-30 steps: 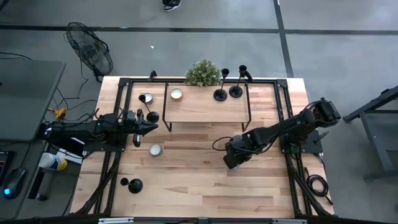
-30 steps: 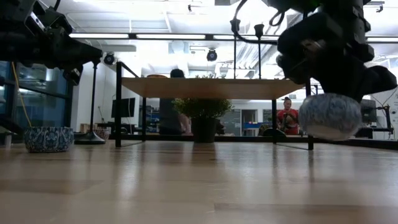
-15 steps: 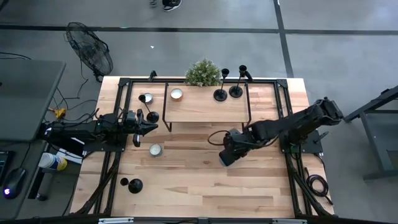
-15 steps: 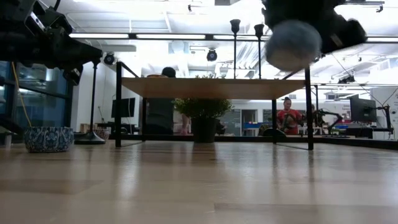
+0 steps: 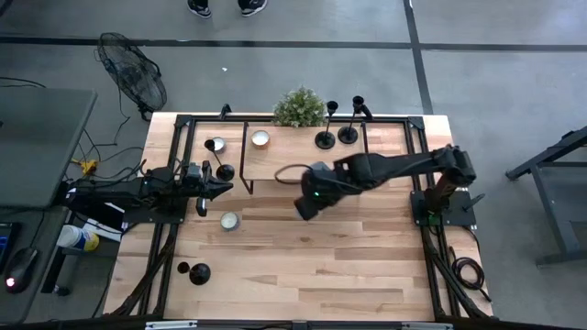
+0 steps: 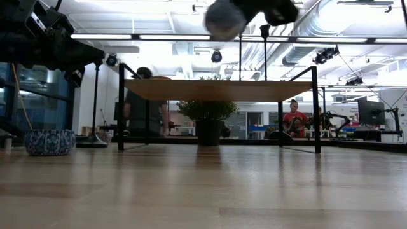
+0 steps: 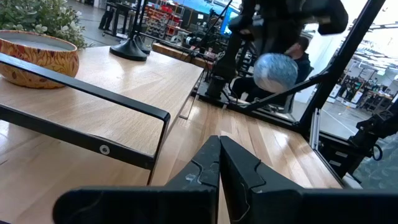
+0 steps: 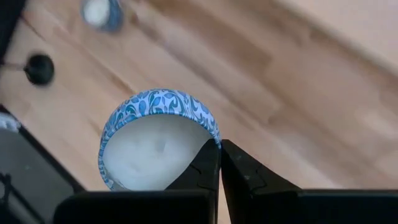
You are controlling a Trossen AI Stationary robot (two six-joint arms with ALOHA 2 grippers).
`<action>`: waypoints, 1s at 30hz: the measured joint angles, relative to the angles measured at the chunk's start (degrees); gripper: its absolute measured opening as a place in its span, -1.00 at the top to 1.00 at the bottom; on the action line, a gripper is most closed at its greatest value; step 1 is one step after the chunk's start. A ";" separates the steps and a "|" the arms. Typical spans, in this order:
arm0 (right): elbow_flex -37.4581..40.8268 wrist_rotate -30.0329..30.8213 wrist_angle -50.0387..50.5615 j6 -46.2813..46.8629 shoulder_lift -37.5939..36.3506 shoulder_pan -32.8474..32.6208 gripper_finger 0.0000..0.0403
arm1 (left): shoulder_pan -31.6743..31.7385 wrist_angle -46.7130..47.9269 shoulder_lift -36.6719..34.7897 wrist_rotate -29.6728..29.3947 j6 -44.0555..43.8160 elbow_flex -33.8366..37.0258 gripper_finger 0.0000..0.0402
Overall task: Pick & Place candle stick holders
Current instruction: Put the blue scented candle on the shelf
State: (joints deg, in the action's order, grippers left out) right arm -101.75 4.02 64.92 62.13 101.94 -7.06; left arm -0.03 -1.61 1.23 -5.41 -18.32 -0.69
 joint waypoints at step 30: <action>-15.50 12.09 -0.46 16.23 13.34 10.24 1.00 | 0.01 0.00 0.02 0.00 0.00 0.00 0.99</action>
State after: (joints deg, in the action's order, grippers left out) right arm -117.25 16.12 64.47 78.37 115.28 3.19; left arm -0.03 -1.61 1.25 -5.41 -18.33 -0.69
